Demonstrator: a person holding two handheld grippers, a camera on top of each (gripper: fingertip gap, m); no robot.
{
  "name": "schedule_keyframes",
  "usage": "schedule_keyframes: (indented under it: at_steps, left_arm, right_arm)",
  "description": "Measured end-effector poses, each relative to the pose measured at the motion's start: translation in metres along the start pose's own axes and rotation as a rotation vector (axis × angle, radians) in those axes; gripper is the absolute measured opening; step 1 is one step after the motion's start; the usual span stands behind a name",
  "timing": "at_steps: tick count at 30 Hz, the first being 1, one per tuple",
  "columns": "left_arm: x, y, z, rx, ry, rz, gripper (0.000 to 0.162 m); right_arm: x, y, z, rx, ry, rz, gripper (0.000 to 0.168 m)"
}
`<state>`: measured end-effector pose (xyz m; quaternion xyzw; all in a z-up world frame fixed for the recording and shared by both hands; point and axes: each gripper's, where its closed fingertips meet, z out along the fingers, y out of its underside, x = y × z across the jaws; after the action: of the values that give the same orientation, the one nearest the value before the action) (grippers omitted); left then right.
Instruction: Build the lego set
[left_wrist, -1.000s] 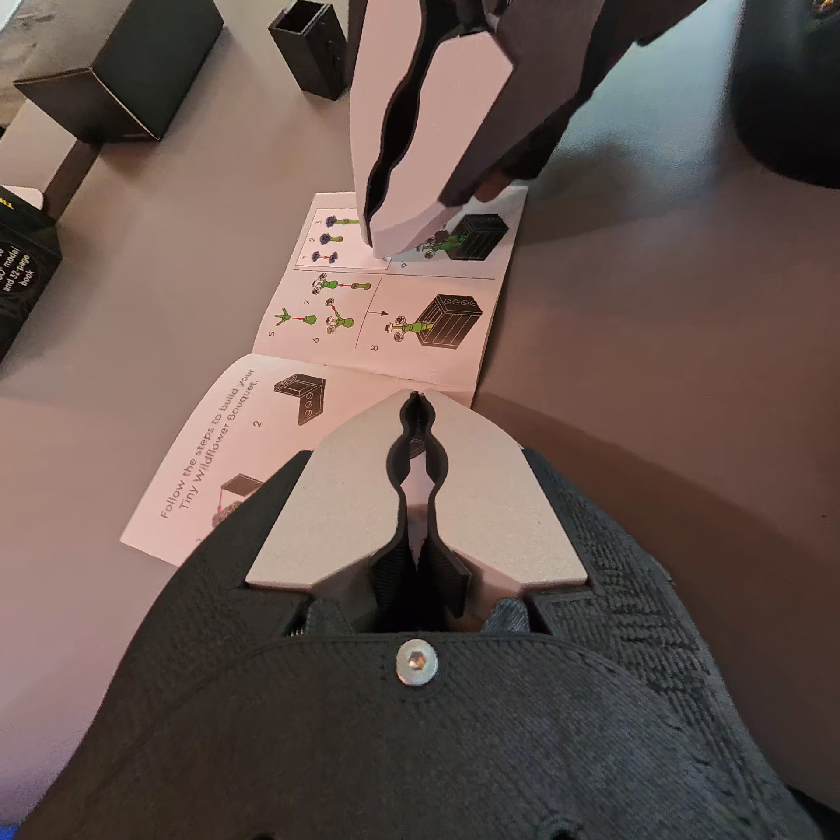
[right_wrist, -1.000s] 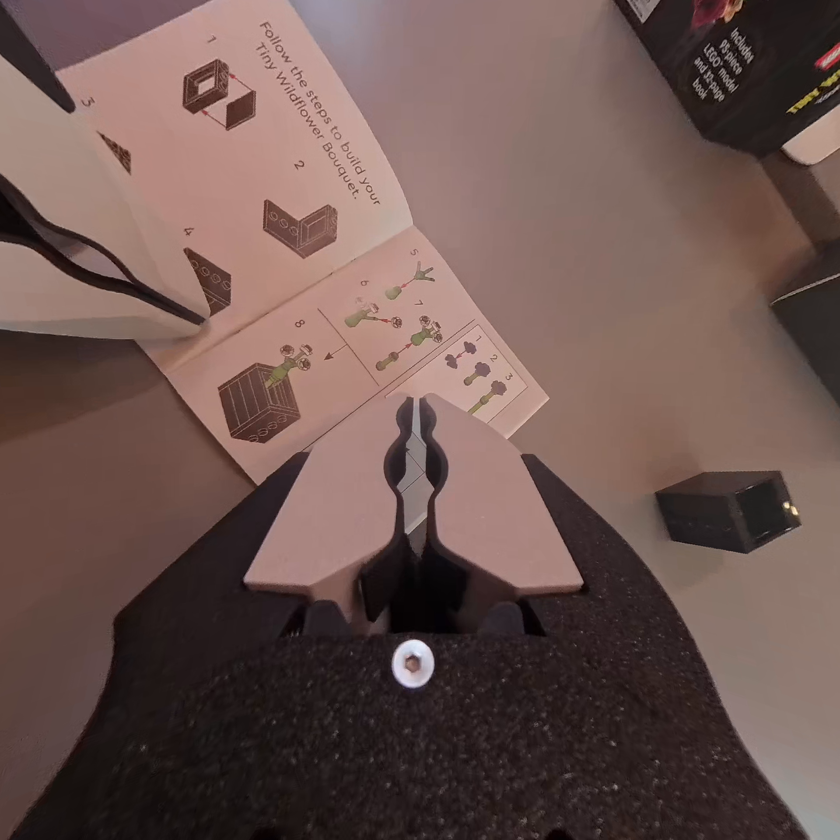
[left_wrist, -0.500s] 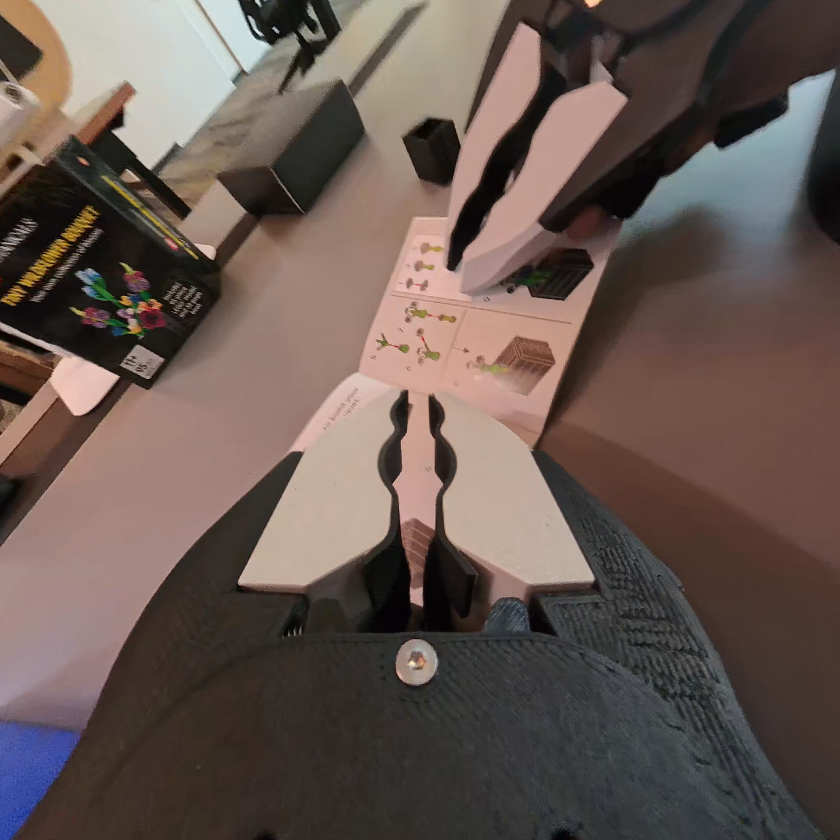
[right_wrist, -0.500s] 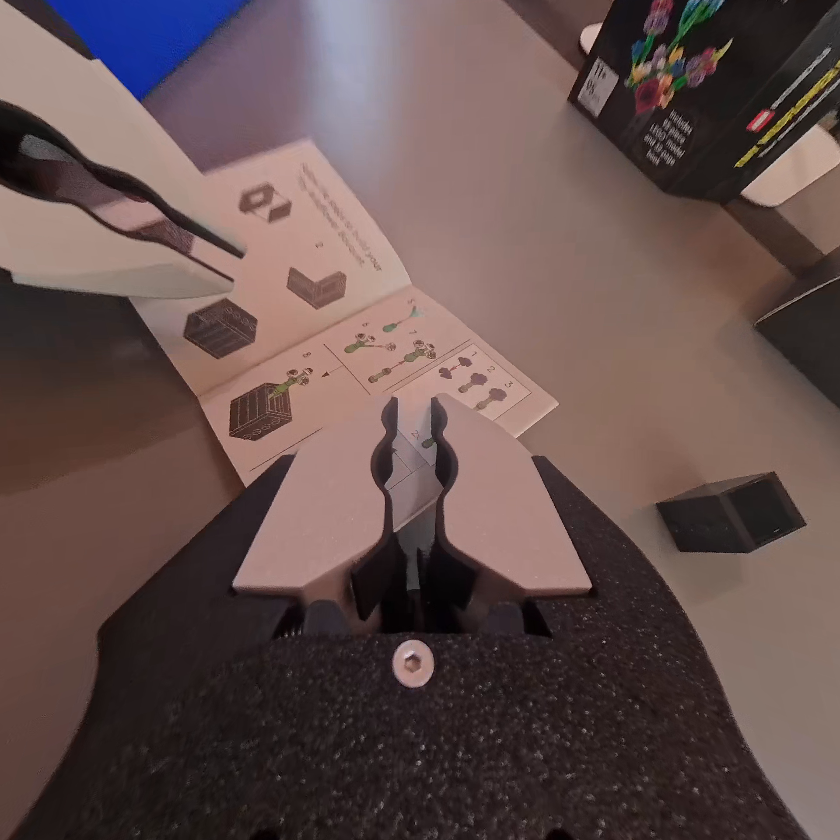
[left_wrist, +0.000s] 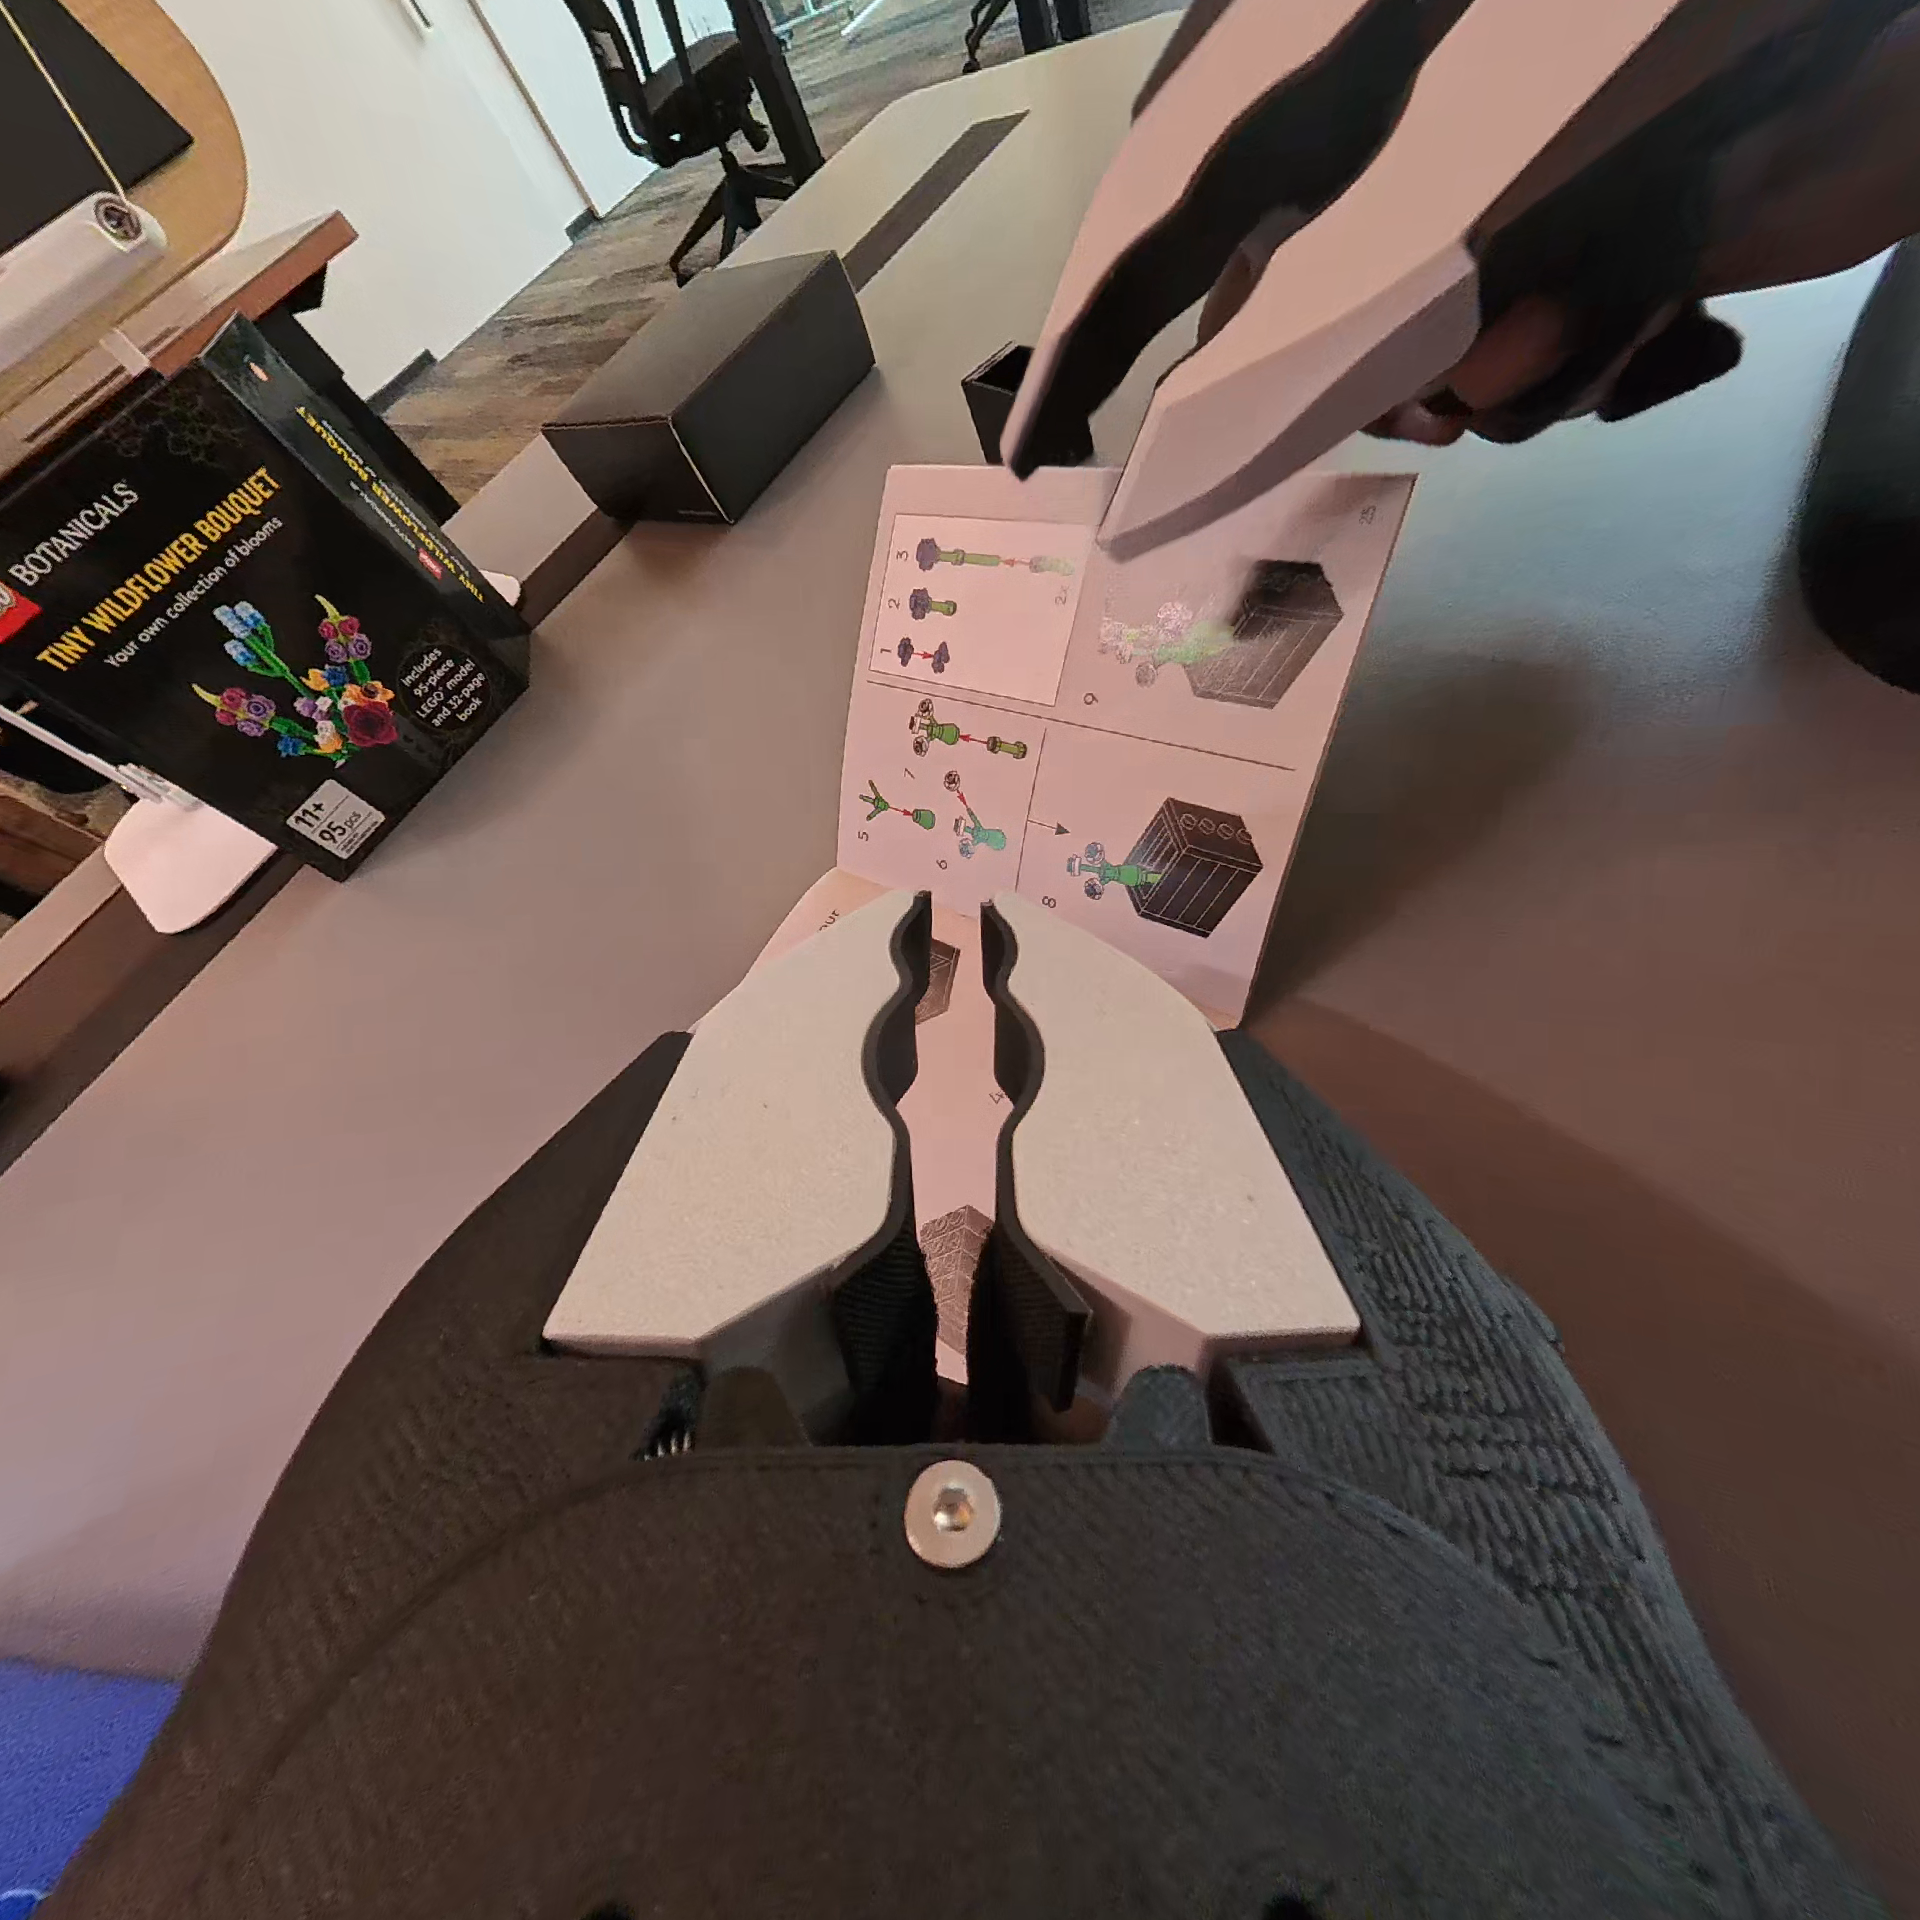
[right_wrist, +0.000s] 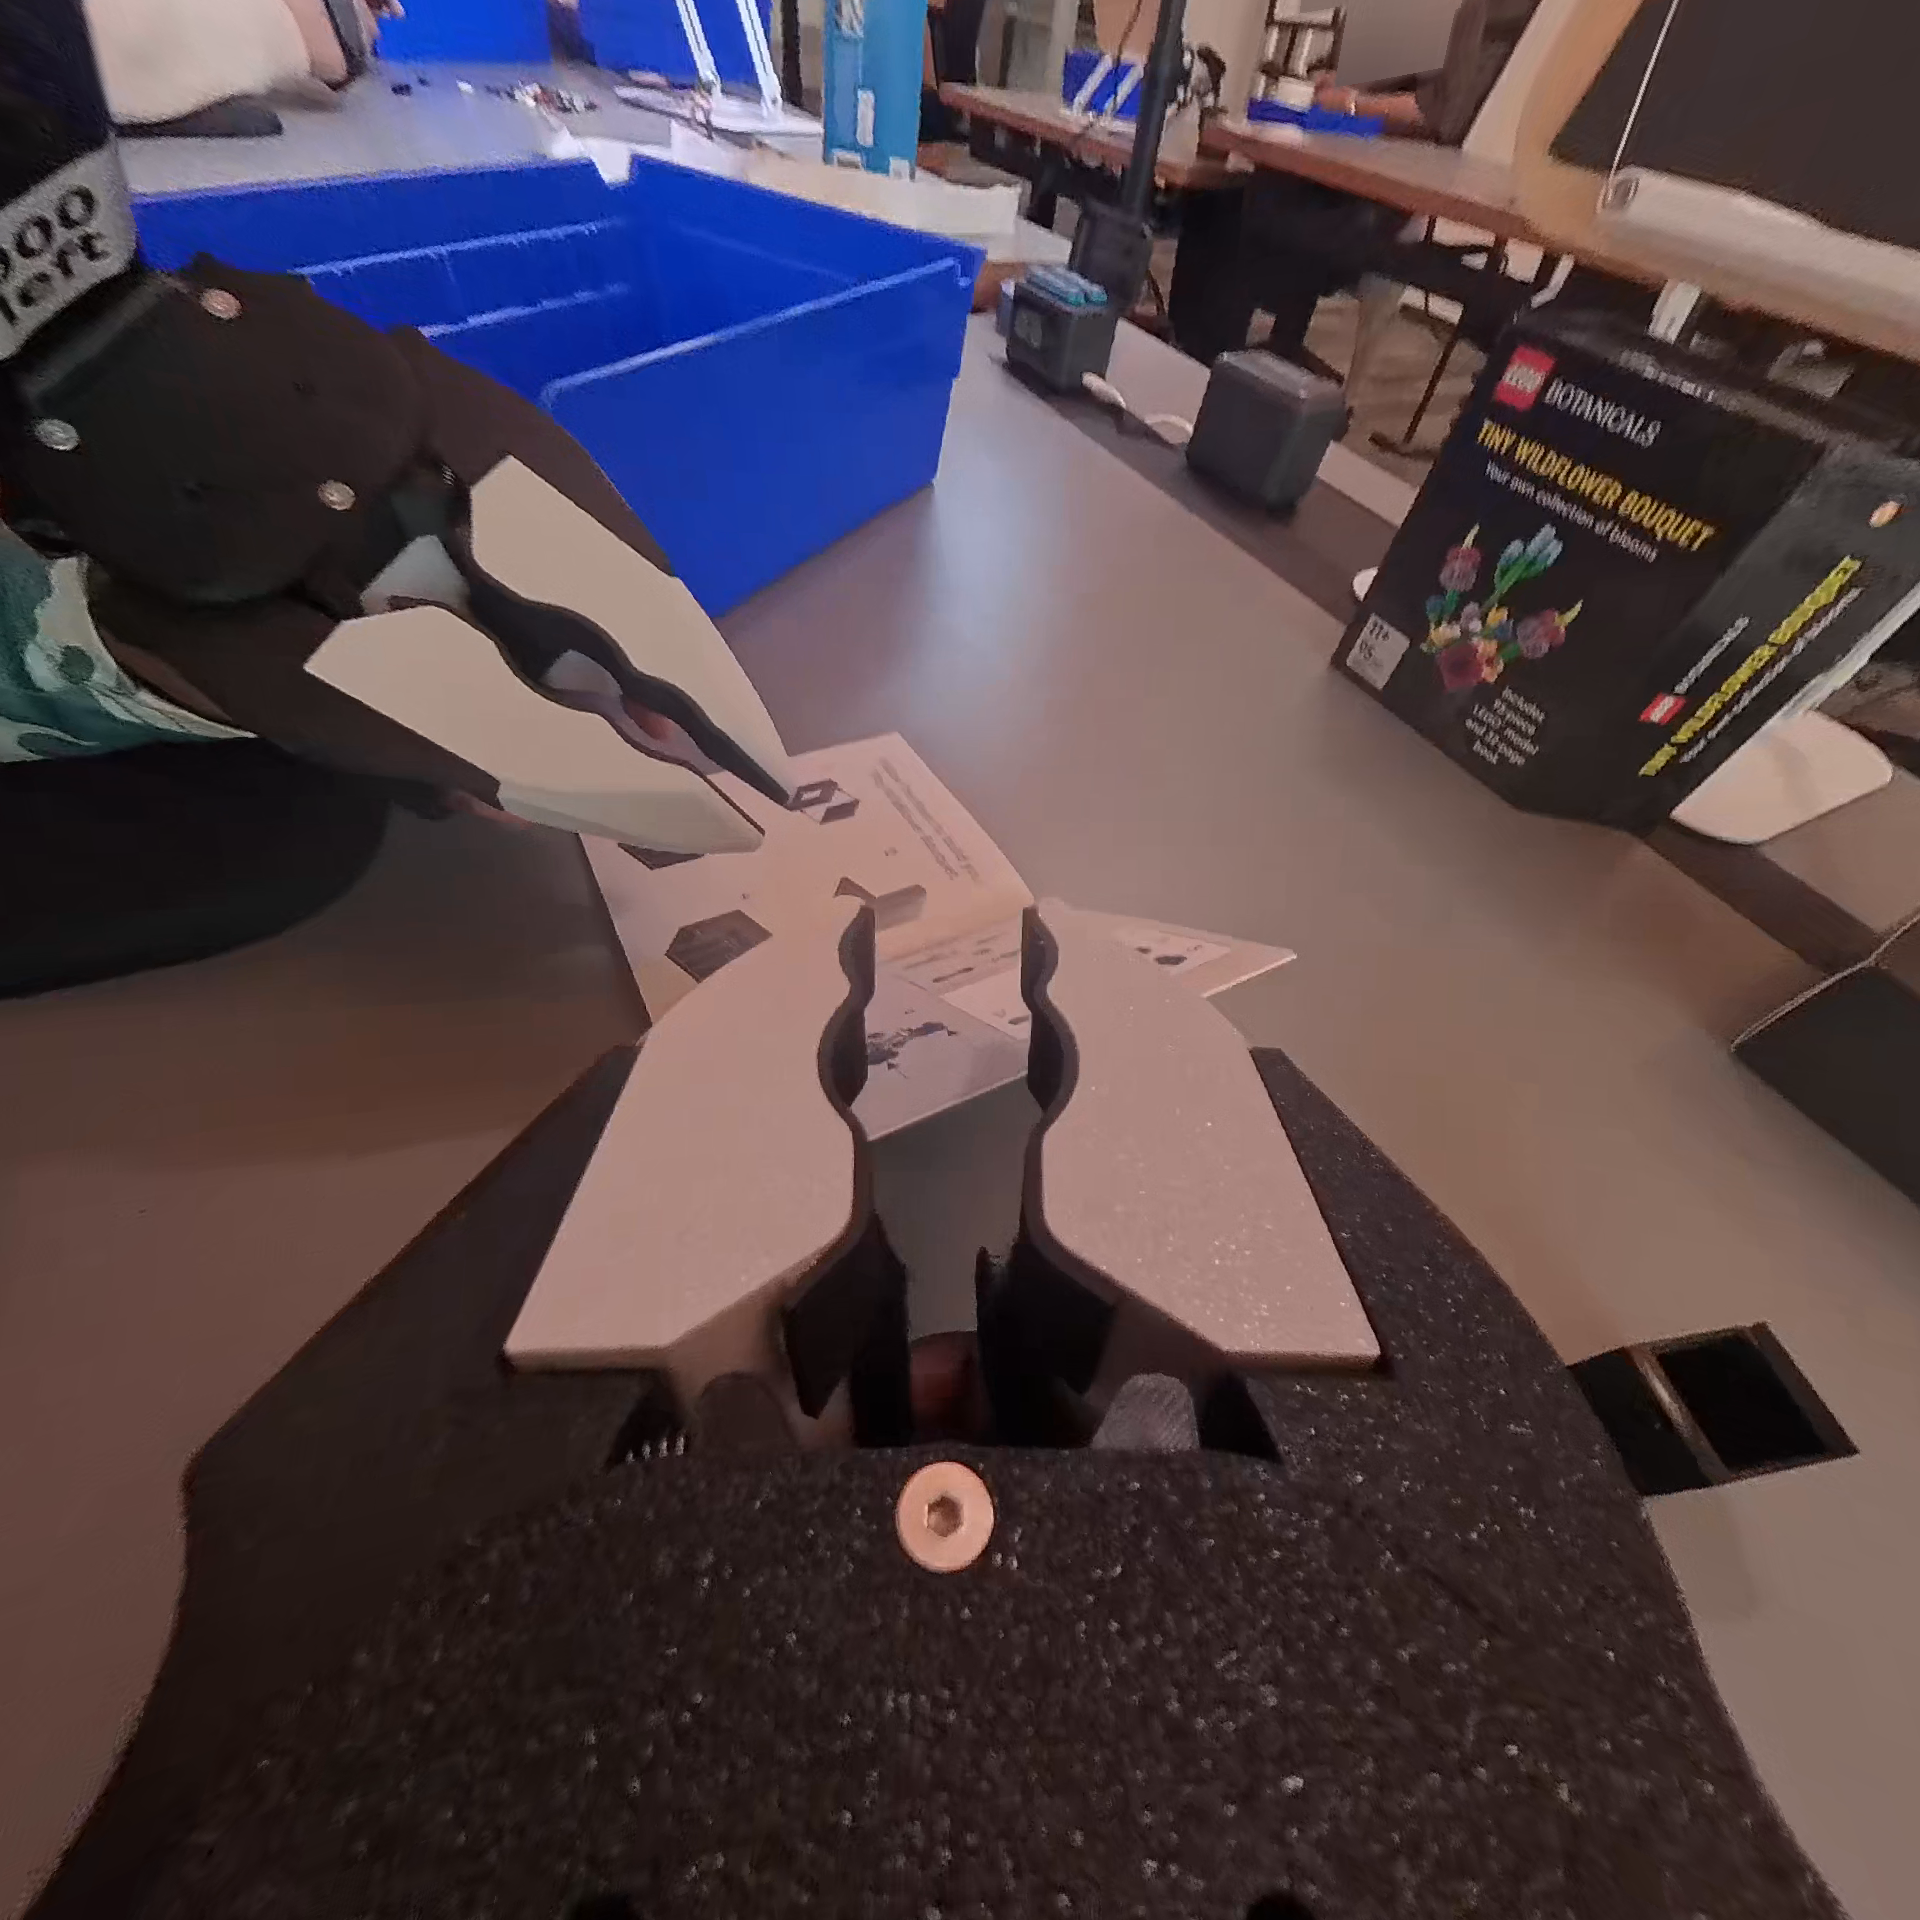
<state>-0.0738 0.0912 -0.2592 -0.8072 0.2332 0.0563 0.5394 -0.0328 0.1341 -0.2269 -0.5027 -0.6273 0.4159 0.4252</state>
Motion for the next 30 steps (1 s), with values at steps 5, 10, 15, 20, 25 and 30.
schedule_keyframes:
  at_steps: [5,10,15,20,25,30]
  left_arm:
    - [0.001,-0.001,-0.001,0.004,0.006,0.002,0.01]
    - [0.002,-0.003,-0.002,0.013,0.006,0.002,0.01]
    - [0.002,-0.004,-0.002,0.019,0.01,0.002,0.01]
    - [0.009,-0.024,-0.017,0.109,0.101,-0.086,0.015]
    - [-0.037,-0.04,-0.109,0.045,0.223,-0.147,0.02]
    - [-0.163,0.074,-0.172,-0.571,-0.041,-0.048,0.004]
  right_arm:
    - [-0.003,-0.013,-0.005,0.087,-0.004,-0.058,0.027]
    - [-0.002,-0.028,-0.014,0.179,-0.004,-0.028,0.024]
    - [-0.003,-0.04,-0.022,0.27,-0.045,0.032,0.023]
    - [0.001,-0.043,-0.026,0.28,-0.023,0.035,0.023]
    - [0.003,-0.046,-0.031,0.31,-0.021,0.061,0.022]
    - [-0.004,-0.048,-0.029,0.303,-0.049,0.041,0.022]
